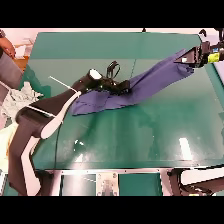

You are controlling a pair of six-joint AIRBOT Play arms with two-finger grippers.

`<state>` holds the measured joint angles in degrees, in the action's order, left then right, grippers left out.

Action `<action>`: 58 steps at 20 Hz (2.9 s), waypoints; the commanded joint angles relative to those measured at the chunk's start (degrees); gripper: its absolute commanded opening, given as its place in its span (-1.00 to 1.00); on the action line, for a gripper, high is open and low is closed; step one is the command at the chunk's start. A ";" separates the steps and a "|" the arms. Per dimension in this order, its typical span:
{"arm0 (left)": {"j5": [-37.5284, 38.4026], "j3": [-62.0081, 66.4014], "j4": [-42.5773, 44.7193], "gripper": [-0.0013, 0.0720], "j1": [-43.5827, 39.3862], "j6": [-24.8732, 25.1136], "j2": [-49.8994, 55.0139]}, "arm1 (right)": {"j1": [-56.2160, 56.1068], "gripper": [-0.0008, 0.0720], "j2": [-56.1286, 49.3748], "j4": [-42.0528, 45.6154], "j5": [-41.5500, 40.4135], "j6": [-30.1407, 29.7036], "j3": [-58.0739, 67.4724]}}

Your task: Fold the shirts.

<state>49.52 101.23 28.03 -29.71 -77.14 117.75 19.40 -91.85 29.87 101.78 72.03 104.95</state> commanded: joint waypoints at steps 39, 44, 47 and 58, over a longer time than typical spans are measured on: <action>36.46 3.56 14.36 -0.90 46.25 5.38 -38.45 | -40.96 0.26 -21.42 12.83 -38.99 15.85 10.80; 35.06 1.70 20.52 -0.90 46.25 4.20 -38.45 | -24.02 0.27 -16.81 12.87 -27.54 15.93 8.07; 33.79 -3.85 21.07 -0.90 46.25 3.69 -38.45 | -19.54 0.27 -13.84 12.85 -23.82 13.73 -5.42; 28.48 -14.03 21.59 -0.90 46.25 3.48 -38.34 | -21.14 0.66 -11.06 2.32 -39.01 0.48 -38.29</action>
<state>78.81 88.05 49.28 16.49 -73.54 79.37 -0.69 -102.96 35.22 66.13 75.79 70.02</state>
